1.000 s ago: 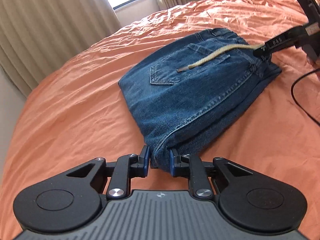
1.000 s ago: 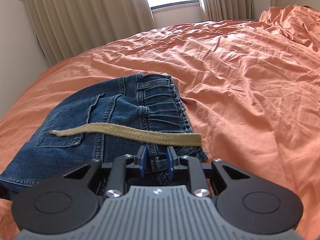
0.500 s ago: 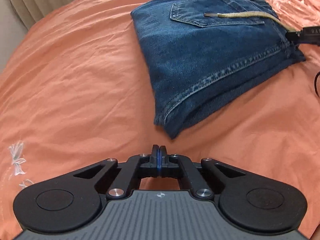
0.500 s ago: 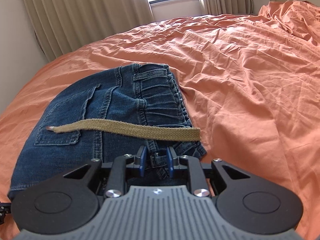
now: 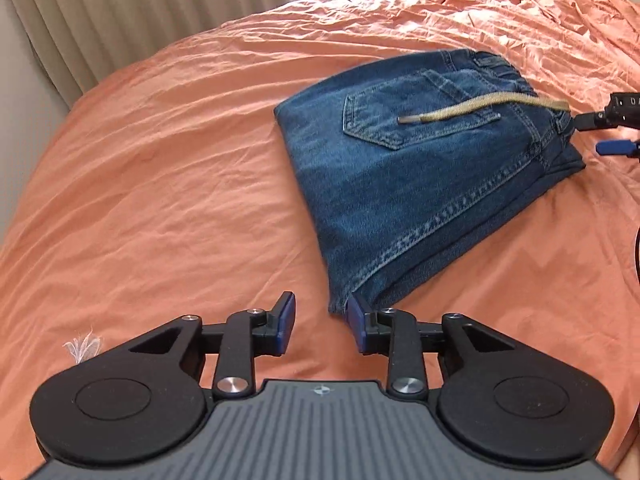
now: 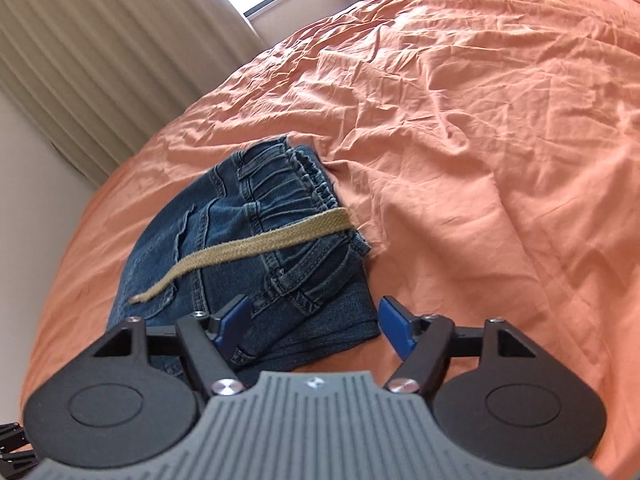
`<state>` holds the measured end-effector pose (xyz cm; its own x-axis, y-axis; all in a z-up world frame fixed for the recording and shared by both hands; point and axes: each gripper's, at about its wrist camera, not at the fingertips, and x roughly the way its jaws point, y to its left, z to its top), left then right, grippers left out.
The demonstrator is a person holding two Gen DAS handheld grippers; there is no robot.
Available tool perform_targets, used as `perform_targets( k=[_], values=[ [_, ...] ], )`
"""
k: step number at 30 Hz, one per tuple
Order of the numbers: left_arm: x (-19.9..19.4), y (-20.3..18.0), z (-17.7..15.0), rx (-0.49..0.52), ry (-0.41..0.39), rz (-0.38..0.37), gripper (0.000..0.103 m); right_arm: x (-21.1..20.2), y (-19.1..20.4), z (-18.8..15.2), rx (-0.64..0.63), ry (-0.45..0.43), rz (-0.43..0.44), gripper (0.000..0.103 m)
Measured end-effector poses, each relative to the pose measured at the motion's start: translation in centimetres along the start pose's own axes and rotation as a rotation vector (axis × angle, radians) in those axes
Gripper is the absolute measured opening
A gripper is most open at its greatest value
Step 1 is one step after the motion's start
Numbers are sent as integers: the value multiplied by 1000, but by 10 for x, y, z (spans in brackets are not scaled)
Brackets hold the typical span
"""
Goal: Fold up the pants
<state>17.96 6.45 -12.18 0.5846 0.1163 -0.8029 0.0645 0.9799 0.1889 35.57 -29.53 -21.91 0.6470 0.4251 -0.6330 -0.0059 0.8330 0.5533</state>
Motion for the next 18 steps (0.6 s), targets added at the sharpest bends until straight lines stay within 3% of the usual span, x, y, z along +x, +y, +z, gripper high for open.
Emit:
perform_targets(
  k=[4, 8, 13, 18],
  values=[
    [2, 9, 17, -69, -28, -51, 61, 0, -10, 8, 88, -40, 74, 77],
    [20, 40, 34, -267, -46, -183, 70, 10, -27, 14, 197, -26, 144, 77],
    [67, 82, 39, -590, -68, -360, 72, 39, -43, 15, 260, 56, 180, 77],
    [127, 98, 31, -772, 11, -465, 72, 65, -43, 15, 252, 84, 212, 77]
  ],
)
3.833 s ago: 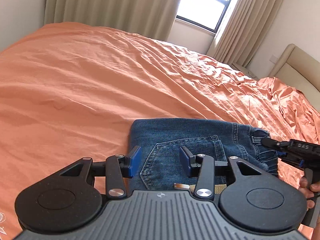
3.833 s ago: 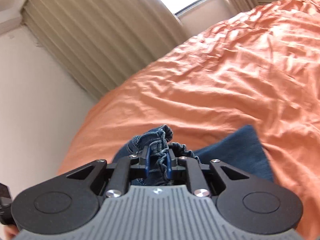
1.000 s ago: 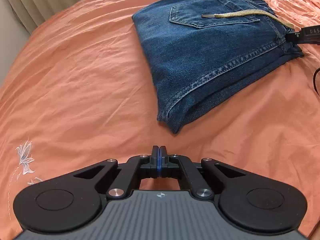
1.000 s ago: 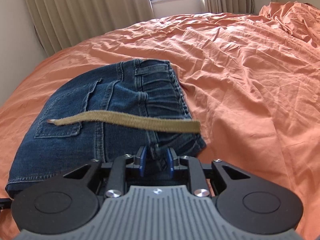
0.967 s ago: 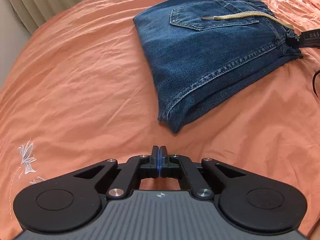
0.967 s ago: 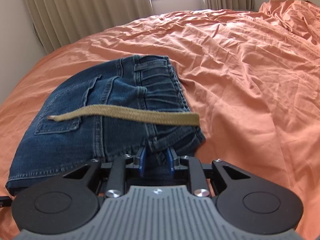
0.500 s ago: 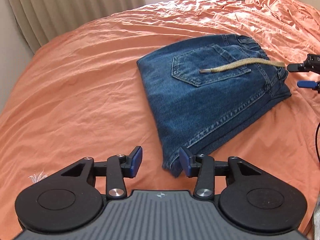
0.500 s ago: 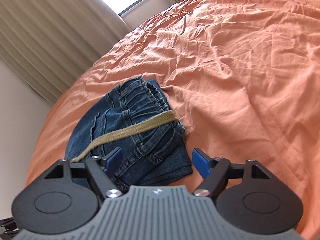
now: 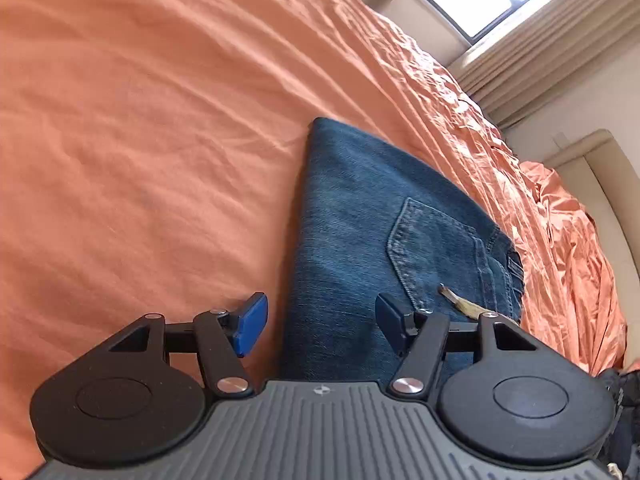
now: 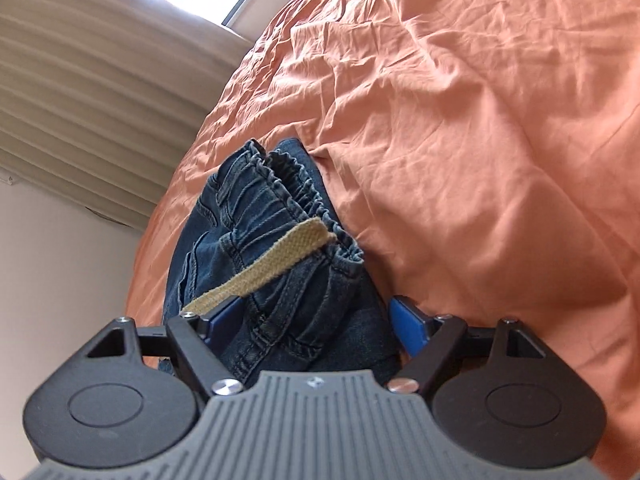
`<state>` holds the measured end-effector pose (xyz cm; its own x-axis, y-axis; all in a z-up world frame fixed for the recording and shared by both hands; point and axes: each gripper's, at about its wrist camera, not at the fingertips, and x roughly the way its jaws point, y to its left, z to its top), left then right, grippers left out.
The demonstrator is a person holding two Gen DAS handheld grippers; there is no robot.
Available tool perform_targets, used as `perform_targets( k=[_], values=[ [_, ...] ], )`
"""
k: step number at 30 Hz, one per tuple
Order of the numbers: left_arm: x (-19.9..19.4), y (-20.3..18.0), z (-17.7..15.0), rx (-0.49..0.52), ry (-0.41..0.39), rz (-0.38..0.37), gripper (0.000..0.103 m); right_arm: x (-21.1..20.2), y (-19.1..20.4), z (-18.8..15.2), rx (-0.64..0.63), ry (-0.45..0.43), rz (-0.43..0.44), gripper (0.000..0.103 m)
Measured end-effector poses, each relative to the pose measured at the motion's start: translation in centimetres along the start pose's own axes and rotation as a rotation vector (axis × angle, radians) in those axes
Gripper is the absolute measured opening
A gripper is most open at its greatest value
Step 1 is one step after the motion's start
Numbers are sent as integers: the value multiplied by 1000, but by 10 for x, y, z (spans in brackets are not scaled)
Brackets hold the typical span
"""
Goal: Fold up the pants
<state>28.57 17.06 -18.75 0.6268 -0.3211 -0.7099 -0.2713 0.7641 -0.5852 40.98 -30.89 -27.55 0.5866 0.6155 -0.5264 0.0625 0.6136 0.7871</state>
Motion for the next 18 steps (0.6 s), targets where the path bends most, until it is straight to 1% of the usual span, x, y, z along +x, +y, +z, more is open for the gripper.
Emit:
perform_targets(
  k=[3, 5, 6, 7, 9, 10, 11, 12, 13, 14, 15, 17, 18],
  values=[
    [16, 18, 1, -94, -13, -76, 72, 9, 0, 3, 2, -7, 18, 76],
    [24, 27, 1, -149, -24, -124, 71, 14, 0, 3, -1, -9, 22, 71],
    [27, 30, 1, -172, -27, -142, 69, 17, -1, 5, 4, -10, 30, 67],
    [29, 32, 2, -188, -26, -156, 66, 17, -1, 5, 12, -11, 34, 66],
    [34, 34, 2, -219, -21, -178, 52, 15, -1, 4, 22, -18, 40, 59],
    [37, 34, 3, -239, -13, -189, 38, 13, 1, 3, 11, -23, 41, 58],
    [38, 33, 3, -251, -12, -191, 31, 11, 3, 2, -4, -25, 40, 53],
    [37, 30, 3, -250, -19, -179, 29, 10, 6, 2, -16, -28, 37, 47],
    [35, 26, 3, -236, -30, -166, 21, 8, 10, 1, -25, -29, 36, 44],
    [32, 21, 3, -218, -43, -156, 14, 5, 15, 1, -46, -35, 35, 38],
    [27, 16, 4, -197, -55, -147, 12, 2, 23, 1, -77, -42, 28, 33],
    [15, 5, 7, -158, -80, -132, 8, -7, 41, 1, -137, -45, 14, 28],
    [9, 1, 10, -144, -91, -130, 8, -11, 50, 2, -152, -46, 14, 27]
  ],
)
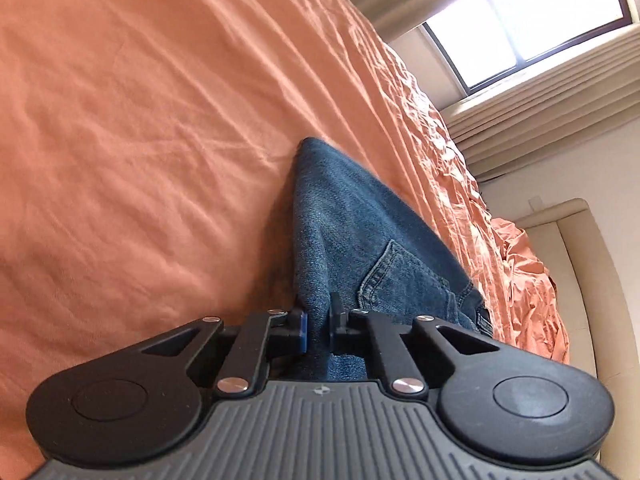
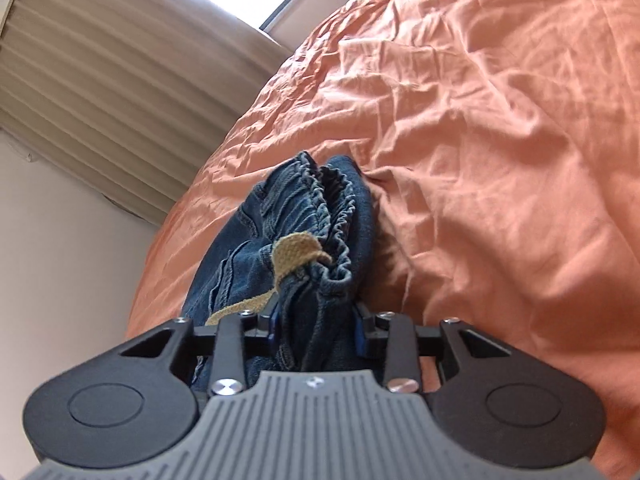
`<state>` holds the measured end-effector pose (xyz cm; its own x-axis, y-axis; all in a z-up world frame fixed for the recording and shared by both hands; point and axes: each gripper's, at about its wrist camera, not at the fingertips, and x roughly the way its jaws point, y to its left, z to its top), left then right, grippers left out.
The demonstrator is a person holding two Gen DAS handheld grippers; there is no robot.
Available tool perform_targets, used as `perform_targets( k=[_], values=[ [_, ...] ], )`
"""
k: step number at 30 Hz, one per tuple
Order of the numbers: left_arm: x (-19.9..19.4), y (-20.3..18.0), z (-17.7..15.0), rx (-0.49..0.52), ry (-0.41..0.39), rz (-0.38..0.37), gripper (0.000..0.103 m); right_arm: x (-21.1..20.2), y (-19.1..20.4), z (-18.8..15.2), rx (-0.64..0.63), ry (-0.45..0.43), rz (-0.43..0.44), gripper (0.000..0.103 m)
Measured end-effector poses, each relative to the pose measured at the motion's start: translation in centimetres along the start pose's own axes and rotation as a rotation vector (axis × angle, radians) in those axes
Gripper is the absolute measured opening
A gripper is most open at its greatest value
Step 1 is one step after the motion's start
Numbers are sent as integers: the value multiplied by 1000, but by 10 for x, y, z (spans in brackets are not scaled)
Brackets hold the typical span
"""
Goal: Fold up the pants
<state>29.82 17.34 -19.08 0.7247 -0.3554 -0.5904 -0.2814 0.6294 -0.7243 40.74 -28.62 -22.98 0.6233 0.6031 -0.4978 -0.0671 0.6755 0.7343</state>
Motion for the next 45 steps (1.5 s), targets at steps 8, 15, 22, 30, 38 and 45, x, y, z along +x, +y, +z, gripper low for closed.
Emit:
perform_targets(
  k=[8, 15, 22, 30, 38, 45],
  values=[
    [-70, -15, 25, 81, -57, 9, 8, -21, 97, -9, -144, 36, 69, 25],
    [-161, 22, 52, 99, -172, 54, 7, 12, 179, -57, -196, 94, 182, 25],
    [-229, 82, 73, 66, -241, 153, 7, 62, 245, -126, -232, 170, 240, 25],
    [-214, 147, 51, 47, -111, 275, 8, 90, 217, -191, -173, 318, 38, 25],
    [-186, 161, 42, 105, -72, 323, 15, 110, 194, -211, -138, 365, -69, 30],
    [-196, 122, 30, 238, -100, 480, 32, 111, 203, -208, -178, 356, -120, 41]
  ],
)
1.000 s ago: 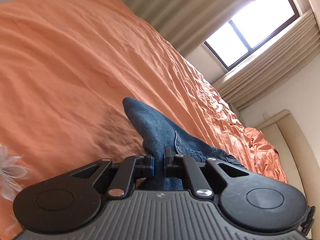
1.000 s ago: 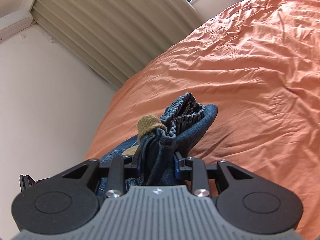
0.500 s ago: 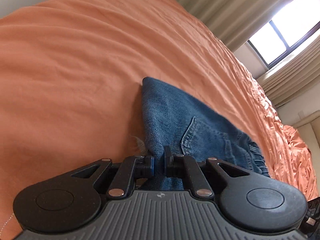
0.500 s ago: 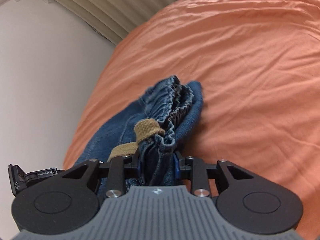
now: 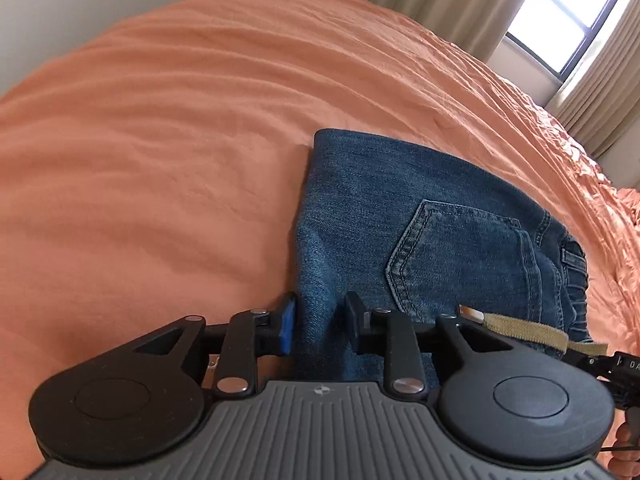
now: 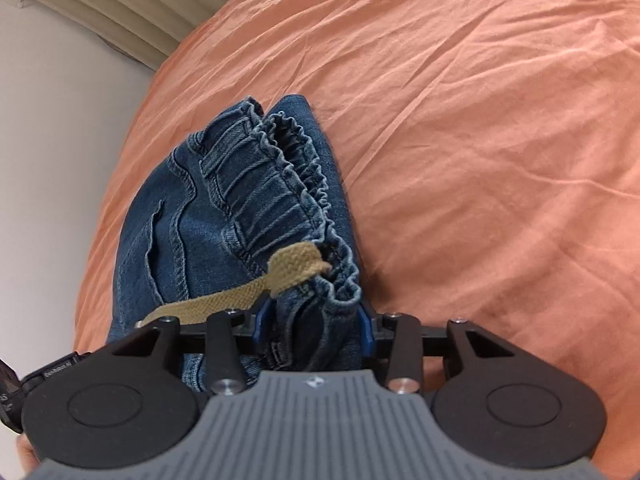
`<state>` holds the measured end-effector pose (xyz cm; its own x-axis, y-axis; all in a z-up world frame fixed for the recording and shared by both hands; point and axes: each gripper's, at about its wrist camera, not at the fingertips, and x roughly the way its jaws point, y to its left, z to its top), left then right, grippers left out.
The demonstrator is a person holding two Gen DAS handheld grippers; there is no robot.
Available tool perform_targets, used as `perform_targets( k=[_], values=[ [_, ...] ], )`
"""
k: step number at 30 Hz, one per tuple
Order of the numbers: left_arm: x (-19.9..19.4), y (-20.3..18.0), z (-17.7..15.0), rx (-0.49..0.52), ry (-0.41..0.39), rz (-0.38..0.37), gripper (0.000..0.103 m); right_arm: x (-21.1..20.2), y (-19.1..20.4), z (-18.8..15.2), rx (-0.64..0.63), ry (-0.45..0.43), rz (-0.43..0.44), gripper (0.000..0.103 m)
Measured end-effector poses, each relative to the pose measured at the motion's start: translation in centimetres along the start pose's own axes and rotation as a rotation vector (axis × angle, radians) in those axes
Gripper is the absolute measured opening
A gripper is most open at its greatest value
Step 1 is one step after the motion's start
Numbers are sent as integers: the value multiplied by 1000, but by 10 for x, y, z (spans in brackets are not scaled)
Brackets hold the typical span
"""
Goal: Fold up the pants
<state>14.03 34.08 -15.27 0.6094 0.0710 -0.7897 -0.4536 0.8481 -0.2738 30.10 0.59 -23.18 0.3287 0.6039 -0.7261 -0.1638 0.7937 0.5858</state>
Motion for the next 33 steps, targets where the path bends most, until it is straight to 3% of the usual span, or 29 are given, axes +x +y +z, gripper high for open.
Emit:
perform_targets(
  k=[5, 10, 19, 25, 30, 33],
  values=[
    [-49, -27, -8, 82, -107, 60, 32, -27, 32, 1, -172, -31, -76, 49],
    [-111, -59, -20, 122, -211, 77, 35, -74, 66, -16, -389, -132, -143, 59],
    [-176, -128, -63, 207, -370, 84, 41, -174, 103, -46, -542, -269, 6, 69],
    [-204, -149, -88, 215, -396, 66, 51, -223, 116, -78, -587, -327, 52, 75],
    [-222, -156, -106, 237, -437, 74, 71, -236, 123, -109, -648, -374, -7, 78],
    [-224, -159, -114, 275, -459, 123, 80, -237, 126, -127, -679, -397, -31, 80]
  ],
)
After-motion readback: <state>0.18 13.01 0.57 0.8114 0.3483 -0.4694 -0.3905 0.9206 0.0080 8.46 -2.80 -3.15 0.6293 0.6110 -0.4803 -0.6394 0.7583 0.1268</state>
